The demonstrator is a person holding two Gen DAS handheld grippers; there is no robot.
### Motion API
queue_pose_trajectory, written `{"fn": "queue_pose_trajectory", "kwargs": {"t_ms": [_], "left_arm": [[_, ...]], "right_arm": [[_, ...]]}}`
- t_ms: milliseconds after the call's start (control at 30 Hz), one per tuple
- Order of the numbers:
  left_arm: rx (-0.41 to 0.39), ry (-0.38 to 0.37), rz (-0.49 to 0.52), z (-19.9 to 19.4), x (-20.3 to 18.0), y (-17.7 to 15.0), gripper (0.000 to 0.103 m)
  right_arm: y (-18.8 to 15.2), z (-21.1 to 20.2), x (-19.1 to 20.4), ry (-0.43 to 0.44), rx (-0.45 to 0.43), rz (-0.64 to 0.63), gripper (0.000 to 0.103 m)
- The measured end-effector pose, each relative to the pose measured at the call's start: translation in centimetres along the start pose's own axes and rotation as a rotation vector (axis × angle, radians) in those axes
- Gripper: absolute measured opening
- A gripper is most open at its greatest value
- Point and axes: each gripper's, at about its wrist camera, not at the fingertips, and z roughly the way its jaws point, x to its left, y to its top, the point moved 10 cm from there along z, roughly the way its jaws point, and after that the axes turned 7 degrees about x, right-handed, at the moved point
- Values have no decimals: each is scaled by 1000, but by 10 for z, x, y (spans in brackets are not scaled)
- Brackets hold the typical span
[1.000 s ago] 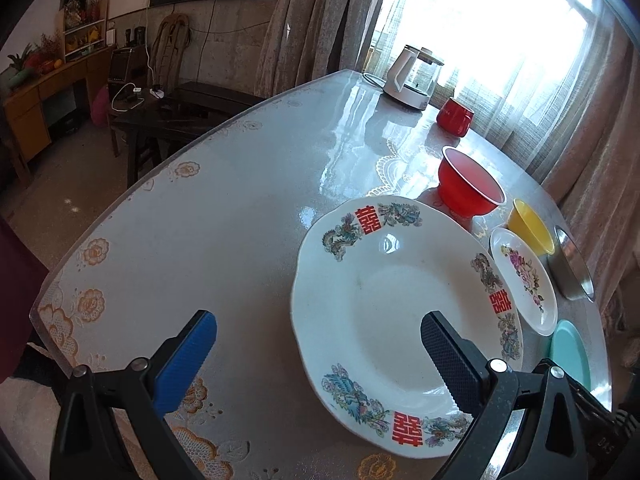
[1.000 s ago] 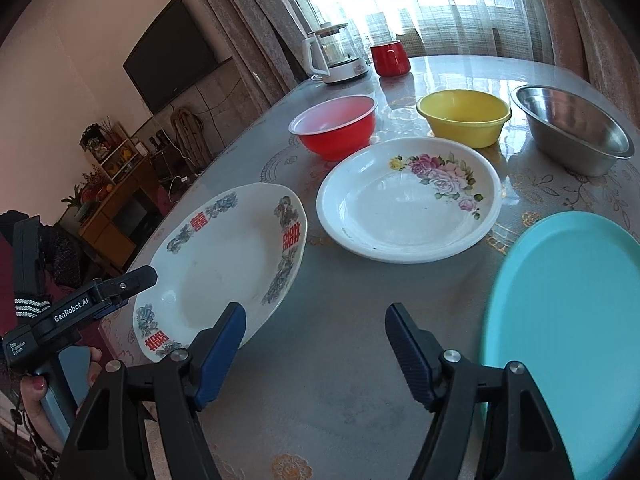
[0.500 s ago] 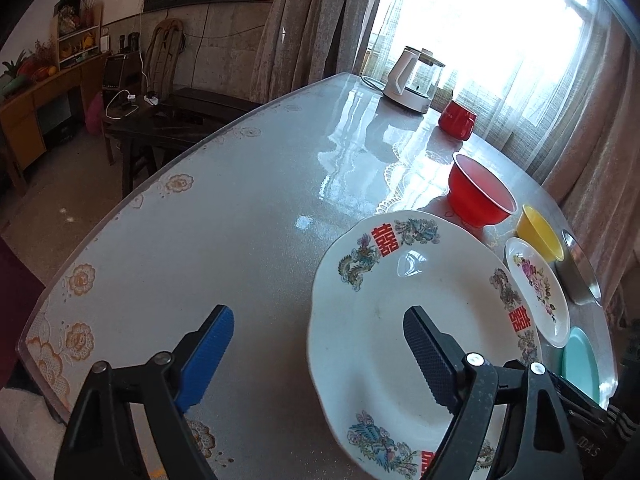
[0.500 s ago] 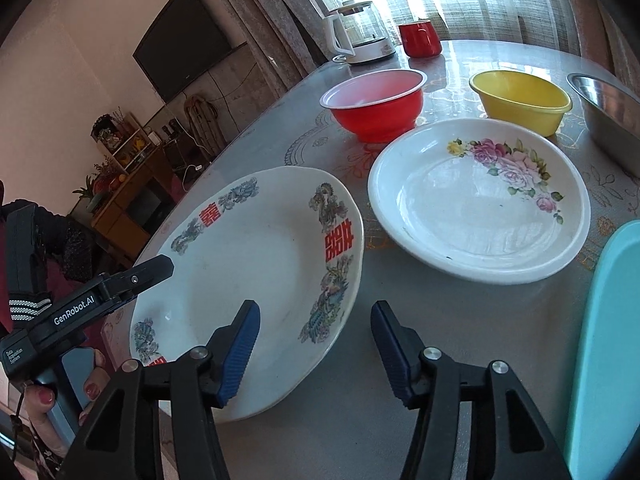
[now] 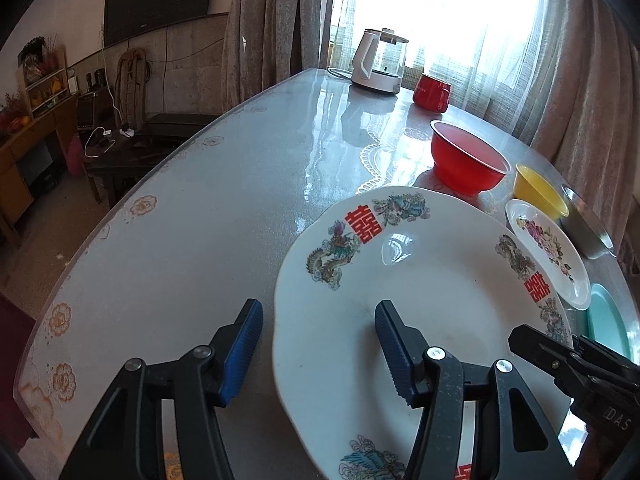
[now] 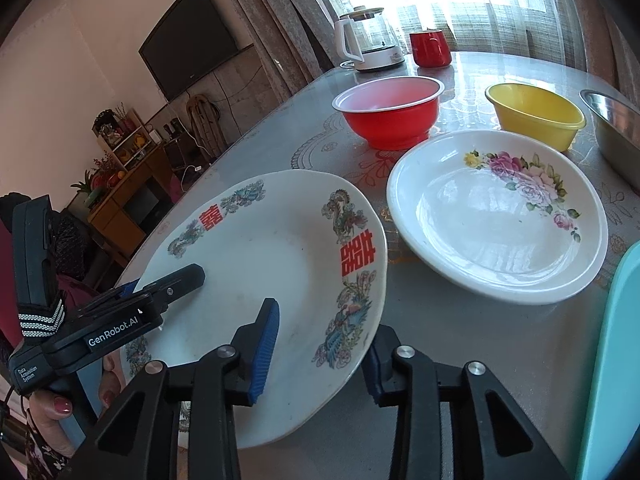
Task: Organize plates and bowls
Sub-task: 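Grasp the rim of the red-character white plate with both grippers, then lift the red-character plate with both grippers and carry it over the teal plate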
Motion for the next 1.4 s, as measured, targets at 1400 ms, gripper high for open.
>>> {"fn": "queue_pose_trajectory", "kwargs": {"t_ms": [1400], "left_arm": [[-75, 11, 70, -5, -20, -7, 50]], "right_arm": [[-3, -3, -11, -19, -6, -62, 24]]}}
